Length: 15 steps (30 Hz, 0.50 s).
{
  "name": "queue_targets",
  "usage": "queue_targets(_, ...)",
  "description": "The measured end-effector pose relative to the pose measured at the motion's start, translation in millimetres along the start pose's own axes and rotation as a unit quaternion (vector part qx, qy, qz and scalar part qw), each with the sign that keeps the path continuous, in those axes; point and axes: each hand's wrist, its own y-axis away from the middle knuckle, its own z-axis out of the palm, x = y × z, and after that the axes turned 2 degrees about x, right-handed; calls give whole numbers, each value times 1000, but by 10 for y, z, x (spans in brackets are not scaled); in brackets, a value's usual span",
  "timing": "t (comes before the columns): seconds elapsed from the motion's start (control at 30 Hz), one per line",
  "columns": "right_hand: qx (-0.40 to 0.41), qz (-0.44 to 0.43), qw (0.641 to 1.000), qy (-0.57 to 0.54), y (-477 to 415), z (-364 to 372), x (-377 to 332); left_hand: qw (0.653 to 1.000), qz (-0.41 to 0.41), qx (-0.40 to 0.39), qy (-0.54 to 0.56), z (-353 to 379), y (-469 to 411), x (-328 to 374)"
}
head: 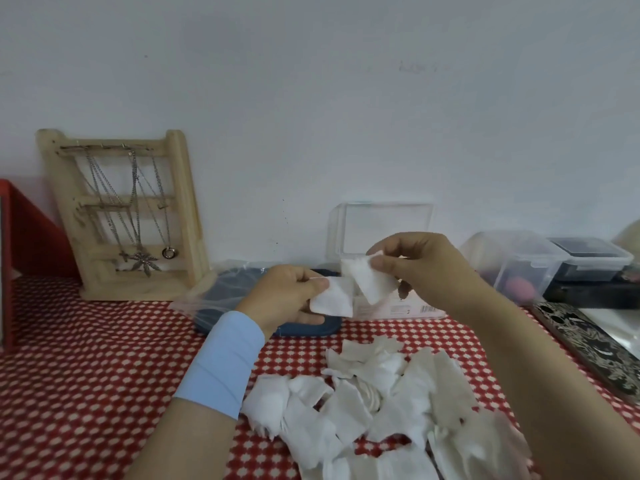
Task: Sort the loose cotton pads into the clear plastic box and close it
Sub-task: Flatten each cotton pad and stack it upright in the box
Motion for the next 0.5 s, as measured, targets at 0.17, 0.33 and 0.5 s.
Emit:
queue_targets(0.17, -150, -47, 983, 93, 87, 114, -106, 997, 11, -55, -54, 34, 94, 83)
queue_targets(0.33, -103, -64, 986, 118, 94, 232, -45, 996, 14, -75, -44, 63, 132, 128)
queue_targets(0.5, -59, -16, 993, 99, 49, 232, -7, 995, 10, -71, 64, 97, 117, 138)
